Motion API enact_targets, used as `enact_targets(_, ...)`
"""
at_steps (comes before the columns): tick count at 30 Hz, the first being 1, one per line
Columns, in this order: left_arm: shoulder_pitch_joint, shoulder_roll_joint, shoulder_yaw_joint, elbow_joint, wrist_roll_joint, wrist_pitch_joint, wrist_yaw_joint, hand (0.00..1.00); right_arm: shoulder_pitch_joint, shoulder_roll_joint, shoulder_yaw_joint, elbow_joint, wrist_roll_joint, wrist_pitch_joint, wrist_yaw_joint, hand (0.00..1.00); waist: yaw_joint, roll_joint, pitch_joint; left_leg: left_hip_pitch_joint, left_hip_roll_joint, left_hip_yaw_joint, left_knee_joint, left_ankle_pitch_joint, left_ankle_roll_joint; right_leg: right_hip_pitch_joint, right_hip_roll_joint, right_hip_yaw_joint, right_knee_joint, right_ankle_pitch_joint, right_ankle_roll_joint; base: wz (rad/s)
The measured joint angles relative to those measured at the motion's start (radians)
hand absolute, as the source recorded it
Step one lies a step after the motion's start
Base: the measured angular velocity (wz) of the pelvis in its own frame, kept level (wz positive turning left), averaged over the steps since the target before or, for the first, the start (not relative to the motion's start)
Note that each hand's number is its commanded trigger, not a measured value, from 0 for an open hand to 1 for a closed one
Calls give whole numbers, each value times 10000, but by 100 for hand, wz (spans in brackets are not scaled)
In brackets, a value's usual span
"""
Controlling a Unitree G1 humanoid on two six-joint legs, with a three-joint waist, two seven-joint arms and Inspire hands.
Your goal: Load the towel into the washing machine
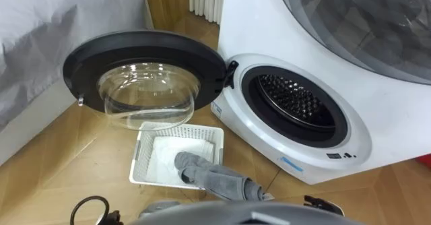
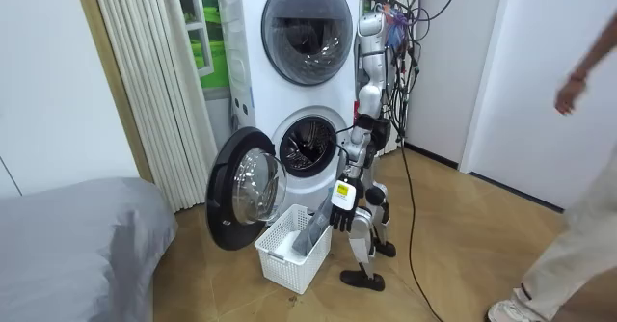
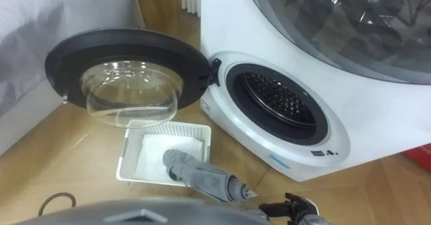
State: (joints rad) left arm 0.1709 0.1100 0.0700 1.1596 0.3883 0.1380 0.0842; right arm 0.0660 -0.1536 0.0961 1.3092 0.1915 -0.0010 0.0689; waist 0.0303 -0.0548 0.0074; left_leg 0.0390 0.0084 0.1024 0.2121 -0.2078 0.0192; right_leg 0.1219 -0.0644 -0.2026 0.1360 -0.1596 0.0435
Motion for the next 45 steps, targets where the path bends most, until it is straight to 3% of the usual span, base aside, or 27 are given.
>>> enact_targets(14,-68,38,-231,6,-2,-180,-1,0,-132,-40,-5,1,-32,-23,-16,0,-14,102,-7,-425,27,1,186,-74,6,-326,12,-20,14,17,-27,0)
enact_targets(21,-908,148,-651,19,198,-380,223,0,-756,-167,440,113,-133,-113,-31,0,-9,273,43,-1509,71,10,528,-29,37,-1388,12,-20,184,83,-115,0)
enact_targets(23,-1321,157,-760,28,195,-625,458,0,-1129,-118,588,171,-229,-147,-29,0,-19,302,88,-1767,70,10,562,22,48,-1635,8,-37,197,128,-133,0)
enact_targets(25,-1870,127,-775,107,205,-1173,771,0,-1525,59,594,324,-488,-333,14,0,-57,383,140,-1989,49,2,563,97,63,-1869,-15,-46,240,138,-139,0)
enact_targets(28,-2476,34,-1002,325,225,-1644,1008,0,-1970,171,854,447,-669,-459,185,0,-31,441,158,-2342,48,4,611,126,85,-2295,-42,-57,416,137,-137,0)
enact_targets(33,-3284,-140,-1854,491,868,-2142,1165,0,-2480,329,1348,520,-1018,-713,145,0,-187,400,223,-3084,27,-137,634,304,117,-3318,-142,-244,1083,130,-131,5)
enact_targets(35,-3386,-229,-2063,521,1032,-2314,1274,0,-2659,374,1376,516,-1324,-733,78,0,-288,408,281,-3335,5,-138,654,335,145,-3697,-186,-171,1348,108,-127,-2)
enact_targets(38,-3871,-267,-2432,616,1414,-2371,1337,0,-3003,474,1471,491,-1494,-746,62,0,-368,335,469,-4118,-11,-128,1040,353,168,-4747,-314,-64,2254,-38,-147,-1)
enact_targets(40,-4485,-294,-2907,938,1522,-2472,1477,0,-3269,501,1832,441,-1663,-753,41,0,-461,339,578,-4891,-12,-94,1431,352,169,-5614,-352,211,2811,-83,-197,0)
enact_targets(43,-5178,-307,-3333,1169,1520,-2584,1615,0,-3662,606,2034,127,-1840,-766,-80,0,-555,335,721,-5912,22,3,2036,351,170,-6566,-398,287,3219,-115,-206,-10)
enact_targets(45,-5552,-331,-3562,1170,1538,-2612,1745,0,-3872,715,2198,48,-1894,-862,-234,0,-664,340,772,-6563,49,12,2518,347,173,-7130,-413,390,3568,-200,-256,2)
